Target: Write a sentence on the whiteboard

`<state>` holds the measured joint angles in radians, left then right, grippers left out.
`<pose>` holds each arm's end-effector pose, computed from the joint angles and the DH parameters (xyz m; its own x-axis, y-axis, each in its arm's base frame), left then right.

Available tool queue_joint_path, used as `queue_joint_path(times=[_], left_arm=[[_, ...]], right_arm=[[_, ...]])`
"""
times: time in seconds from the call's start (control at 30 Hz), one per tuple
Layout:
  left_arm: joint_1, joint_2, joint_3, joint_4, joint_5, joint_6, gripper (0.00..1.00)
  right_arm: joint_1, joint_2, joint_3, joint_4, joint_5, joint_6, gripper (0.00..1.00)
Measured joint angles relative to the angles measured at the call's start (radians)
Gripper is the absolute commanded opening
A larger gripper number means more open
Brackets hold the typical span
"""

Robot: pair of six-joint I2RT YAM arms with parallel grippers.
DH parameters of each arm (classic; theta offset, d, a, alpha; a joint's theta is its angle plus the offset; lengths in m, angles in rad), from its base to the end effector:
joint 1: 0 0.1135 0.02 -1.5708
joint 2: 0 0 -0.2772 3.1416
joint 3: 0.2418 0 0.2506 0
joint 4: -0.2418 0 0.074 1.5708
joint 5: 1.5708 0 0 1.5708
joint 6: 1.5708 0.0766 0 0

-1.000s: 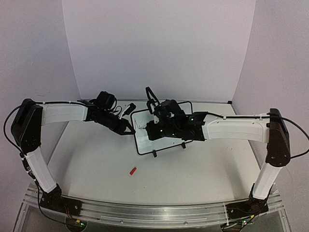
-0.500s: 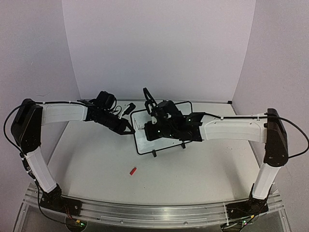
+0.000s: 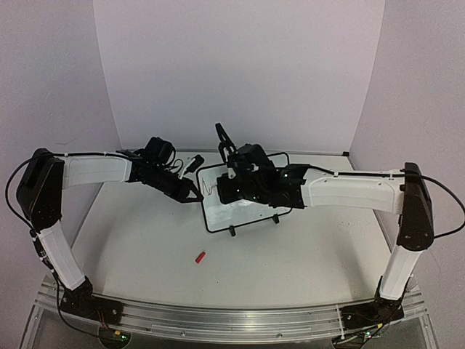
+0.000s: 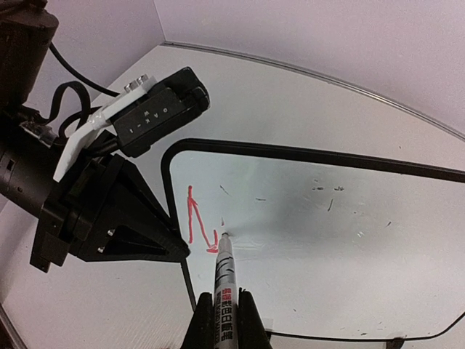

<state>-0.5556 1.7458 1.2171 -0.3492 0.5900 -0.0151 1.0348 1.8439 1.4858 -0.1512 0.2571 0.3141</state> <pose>0.3144 -0.2454 0.2096 -0.6648 0.3980 -0.6322 0.7303 0.5246 -0.4377 0.2583 0.3967 0.2791 -0.4587 -0.1871 -0.8687 -0.6060 0.7808 0.1518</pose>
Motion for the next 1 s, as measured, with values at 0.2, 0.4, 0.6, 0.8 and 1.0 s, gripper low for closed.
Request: queue_joint_path(times=[0.2,0.4,0.6,0.8,1.0], left_arm=[[0.000,0.000,0.000,0.000,0.000,0.000,0.00],[0.000,0.000,0.000,0.000,0.000,0.000,0.00],[0.000,0.000,0.000,0.000,0.000,0.000,0.00],[0.000,0.000,0.000,0.000,0.000,0.000,0.00],[0.000,0.000,0.000,0.000,0.000,0.000,0.00]], right_arm=[[0.000,0.000,0.007,0.001,0.011,-0.006,0.00],[0.000,0.000,0.011,0.002,0.014,-0.015,0.00],[-0.002,0.000,0.024,0.009,0.015,-0.022,0.00],[-0.002,-0.002,0.025,0.024,0.016,-0.023,0.00],[-0.003,-0.017,0.015,0.028,0.009,-0.022,0.00]])
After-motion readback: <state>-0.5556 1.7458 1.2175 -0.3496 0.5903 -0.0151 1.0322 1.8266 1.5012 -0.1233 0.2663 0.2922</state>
